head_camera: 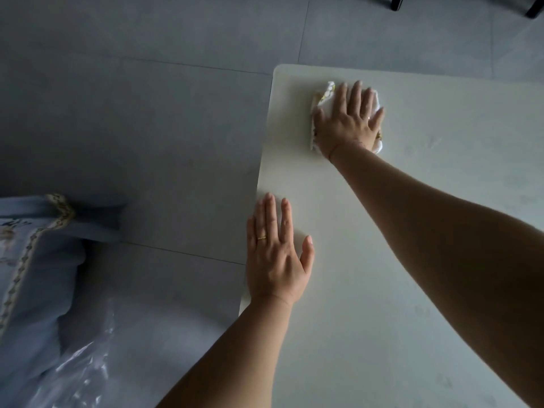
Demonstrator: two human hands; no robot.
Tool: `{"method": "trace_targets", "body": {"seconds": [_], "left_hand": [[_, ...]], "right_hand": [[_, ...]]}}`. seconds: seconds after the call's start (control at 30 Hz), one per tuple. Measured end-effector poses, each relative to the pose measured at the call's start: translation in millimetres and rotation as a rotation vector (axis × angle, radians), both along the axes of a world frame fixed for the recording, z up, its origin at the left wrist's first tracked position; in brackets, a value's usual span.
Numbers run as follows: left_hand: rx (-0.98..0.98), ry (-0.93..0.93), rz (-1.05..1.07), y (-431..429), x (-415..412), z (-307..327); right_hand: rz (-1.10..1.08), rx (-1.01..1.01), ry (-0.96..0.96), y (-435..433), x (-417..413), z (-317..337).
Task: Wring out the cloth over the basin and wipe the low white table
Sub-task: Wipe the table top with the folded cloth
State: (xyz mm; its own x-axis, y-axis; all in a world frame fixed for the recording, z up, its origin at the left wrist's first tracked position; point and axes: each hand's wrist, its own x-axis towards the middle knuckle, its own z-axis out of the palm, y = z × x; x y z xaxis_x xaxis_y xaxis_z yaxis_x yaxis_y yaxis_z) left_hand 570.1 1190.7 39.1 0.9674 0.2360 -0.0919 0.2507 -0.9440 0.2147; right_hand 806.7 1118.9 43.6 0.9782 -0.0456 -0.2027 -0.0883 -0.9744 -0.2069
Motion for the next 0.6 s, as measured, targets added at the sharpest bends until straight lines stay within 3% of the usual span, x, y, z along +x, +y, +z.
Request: {"method": "trace_targets", "body": {"seconds": [0.07,0.2,0.3,0.43,0.53,0.6], "left_hand": [[0.004,0.006,0.001,0,0,0],[0.007,0.009,-0.001,0,-2,1],[0.002,0.012,-0.001,0,0,1],[-0.011,0.001,-0.013,1,-1,-1],[0.003,0.000,-0.014,2,-1,-2],[0.009,0.007,-0.013,1,-1,-2]], "right_hand": [[0.014,-0.001,0.004,30,-8,1],[0.435,0.037,0.003,64,-22,1],[0.584,0.003,-0.029,40,4,2],[0.327,-0.015,-0.023,5,49,2],[0.125,-0.019,-0.011,31,48,2],[0.166,-0.013,0.009,56,32,3]]}}
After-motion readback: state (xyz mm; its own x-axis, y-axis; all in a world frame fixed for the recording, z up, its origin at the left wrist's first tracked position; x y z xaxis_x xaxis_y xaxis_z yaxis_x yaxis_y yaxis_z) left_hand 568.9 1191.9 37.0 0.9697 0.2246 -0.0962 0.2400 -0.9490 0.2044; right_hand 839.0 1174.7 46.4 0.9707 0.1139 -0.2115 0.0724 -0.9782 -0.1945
